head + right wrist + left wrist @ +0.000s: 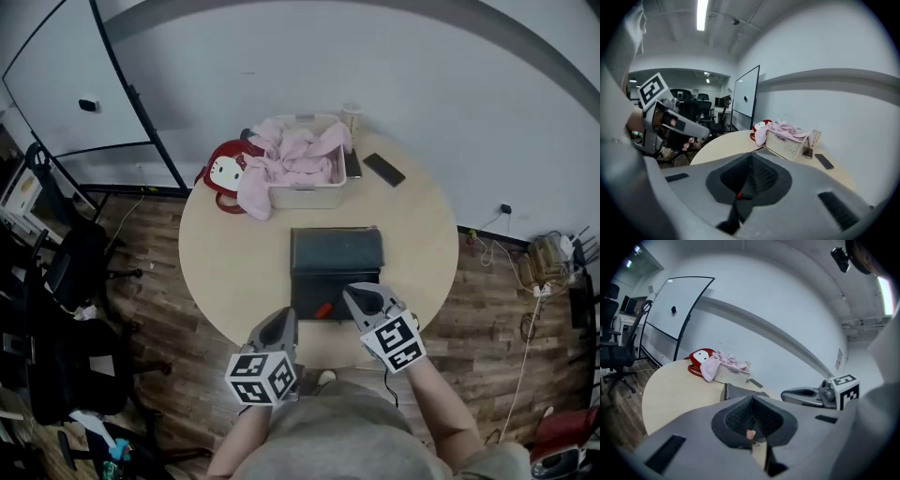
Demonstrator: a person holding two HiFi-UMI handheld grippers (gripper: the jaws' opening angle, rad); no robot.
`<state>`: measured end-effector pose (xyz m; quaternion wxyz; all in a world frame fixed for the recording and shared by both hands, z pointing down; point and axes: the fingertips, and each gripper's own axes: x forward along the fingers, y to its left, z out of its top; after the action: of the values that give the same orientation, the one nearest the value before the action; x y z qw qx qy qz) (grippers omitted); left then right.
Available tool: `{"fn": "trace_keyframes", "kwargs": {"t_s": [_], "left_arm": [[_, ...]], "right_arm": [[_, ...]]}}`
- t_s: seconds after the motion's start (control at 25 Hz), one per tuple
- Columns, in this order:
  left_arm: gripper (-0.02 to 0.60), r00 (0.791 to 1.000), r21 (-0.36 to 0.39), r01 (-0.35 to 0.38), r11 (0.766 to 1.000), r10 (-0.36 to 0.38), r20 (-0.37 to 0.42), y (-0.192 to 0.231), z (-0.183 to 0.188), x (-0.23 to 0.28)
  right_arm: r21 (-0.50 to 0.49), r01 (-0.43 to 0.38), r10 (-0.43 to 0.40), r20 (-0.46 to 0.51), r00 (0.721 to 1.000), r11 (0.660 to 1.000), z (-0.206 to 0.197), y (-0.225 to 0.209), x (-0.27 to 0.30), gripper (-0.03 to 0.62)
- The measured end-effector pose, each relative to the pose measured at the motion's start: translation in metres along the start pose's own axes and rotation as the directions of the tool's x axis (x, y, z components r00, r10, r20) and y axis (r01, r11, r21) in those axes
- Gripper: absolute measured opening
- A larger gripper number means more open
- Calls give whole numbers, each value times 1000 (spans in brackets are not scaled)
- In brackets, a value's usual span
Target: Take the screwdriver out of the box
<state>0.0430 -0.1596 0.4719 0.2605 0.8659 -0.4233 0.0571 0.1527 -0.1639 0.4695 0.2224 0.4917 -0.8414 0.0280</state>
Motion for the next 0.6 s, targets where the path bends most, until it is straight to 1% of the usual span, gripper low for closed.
{"fn": "trace_keyframes", "kwargs": {"t_s": [0.16,0.36,0.48,0.6], "left_arm": [[3,999,-23,-41,999,40,-9,7,-8,7],[3,996,-50,-88,995,87,-17,19,-13,9],[3,993,-65,-118,991,118,-3,28,-10,8],[3,989,-77,-146,986,147,7,37,-7,7]], "right_arm": [[-92,-81,74,-76,994,992,-20,-3,23,2],[-187,-210,175,-184,967,960,-44,3,50,2],[-240,-304,242,-255,936,922,-61,9,65,2],[-275,-414,313,-344,885,868,-80,18,77,2]]}}
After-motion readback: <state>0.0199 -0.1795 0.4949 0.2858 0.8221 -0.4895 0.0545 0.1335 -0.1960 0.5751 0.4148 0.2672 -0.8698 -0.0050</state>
